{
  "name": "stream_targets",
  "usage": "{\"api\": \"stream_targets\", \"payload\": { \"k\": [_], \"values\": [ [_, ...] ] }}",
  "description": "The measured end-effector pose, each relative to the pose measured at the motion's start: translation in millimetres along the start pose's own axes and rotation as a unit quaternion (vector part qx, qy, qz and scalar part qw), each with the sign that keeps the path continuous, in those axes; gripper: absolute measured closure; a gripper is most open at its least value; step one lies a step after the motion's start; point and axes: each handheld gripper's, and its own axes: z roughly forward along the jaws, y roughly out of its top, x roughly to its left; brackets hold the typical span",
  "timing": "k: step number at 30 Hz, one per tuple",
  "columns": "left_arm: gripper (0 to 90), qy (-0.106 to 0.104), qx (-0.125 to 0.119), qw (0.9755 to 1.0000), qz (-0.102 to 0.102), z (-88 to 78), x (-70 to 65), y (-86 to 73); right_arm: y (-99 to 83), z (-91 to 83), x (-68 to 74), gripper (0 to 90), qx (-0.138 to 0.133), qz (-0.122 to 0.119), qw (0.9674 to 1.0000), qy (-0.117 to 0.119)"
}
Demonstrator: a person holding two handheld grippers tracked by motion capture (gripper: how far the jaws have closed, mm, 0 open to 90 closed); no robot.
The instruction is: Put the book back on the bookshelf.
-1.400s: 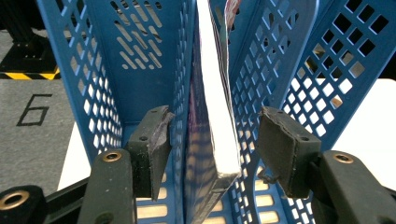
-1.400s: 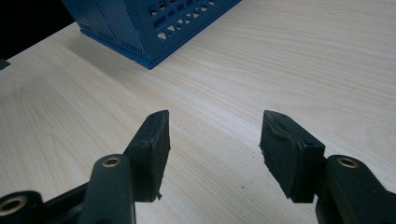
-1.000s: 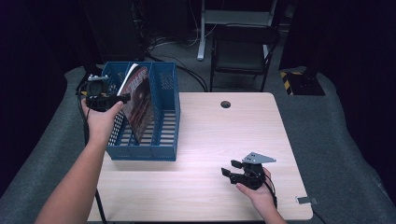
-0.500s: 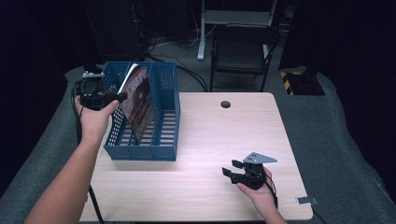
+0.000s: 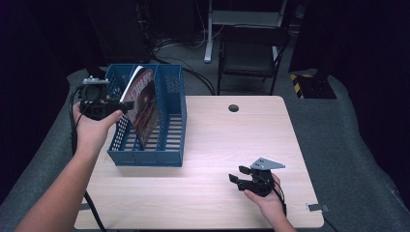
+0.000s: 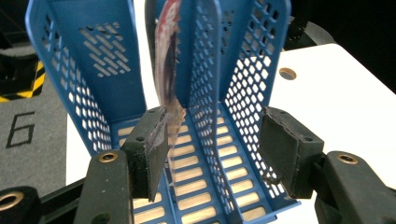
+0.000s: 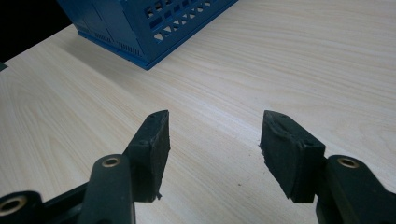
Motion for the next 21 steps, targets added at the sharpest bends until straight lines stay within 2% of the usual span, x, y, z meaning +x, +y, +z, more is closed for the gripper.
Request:
{"api": "stream_targets", "payload": {
  "k": [7,12,21],
  "values": [
    [42.4,-0.027,-0.005,0.9992,0.028,-11.0,-20.9,3.3,0.3,0.1,-0.4,42.1,0.001,0.002,1.0000,0.002],
    [42.4,-0.046,0.002,0.9978,0.047,-9.3,-35.3,0.1,0.9,-0.6,-0.6,42.0,0.002,0.001,1.0000,0.002],
    [42.4,-0.099,0.017,0.9921,0.075,3.8,-65.2,-22.5,1.0,-1.3,-0.1,42.0,0.002,0.003,1.0000,0.002]
  ]
}}
